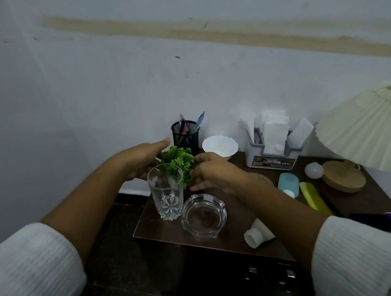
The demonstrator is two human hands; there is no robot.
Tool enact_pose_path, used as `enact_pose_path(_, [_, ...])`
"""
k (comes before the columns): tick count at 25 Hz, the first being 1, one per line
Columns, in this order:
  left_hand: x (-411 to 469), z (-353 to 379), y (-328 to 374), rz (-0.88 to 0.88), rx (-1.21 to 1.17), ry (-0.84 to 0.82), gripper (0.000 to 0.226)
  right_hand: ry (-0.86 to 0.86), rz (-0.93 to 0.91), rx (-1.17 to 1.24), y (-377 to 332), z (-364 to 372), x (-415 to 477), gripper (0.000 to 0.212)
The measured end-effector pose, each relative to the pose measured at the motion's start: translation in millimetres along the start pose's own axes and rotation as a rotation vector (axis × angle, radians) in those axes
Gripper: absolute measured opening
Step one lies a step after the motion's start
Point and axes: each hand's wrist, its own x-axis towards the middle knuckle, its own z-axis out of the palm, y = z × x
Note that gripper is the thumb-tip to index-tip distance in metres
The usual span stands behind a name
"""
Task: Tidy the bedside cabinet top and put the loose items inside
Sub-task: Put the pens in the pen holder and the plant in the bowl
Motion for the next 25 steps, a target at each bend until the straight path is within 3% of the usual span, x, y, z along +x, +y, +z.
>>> enact_pose_path(7, [-4, -9, 54, 0.155, -0.104, -0.002, 0.055, 0.133, -0.176, 0.070, -44, -24, 0, 0.024])
enact_pose_path(10, [4, 7, 83, 0.207, -0.158, -0.083, 0.062, 0.295, -0.229, -0.010, -58, -55, 0, 0.023])
enact_pose_path(14, [26, 42, 102, 0.180, -0.154, -0.201, 0.069, 0.409, -0.191, -0.005, -47, -80, 3, 0.005])
enact_pose_path(18, [46, 71, 107, 0.173, -0.099, -0.201, 0.053, 0.427, -0.127, 0.086, -27, -84, 12, 0.011])
enact_pose_path(25, [59, 91, 119, 0.157, 0.065, -0.190, 0.071, 0.349, -0.069, 0.252, -14, -85, 24, 0.030])
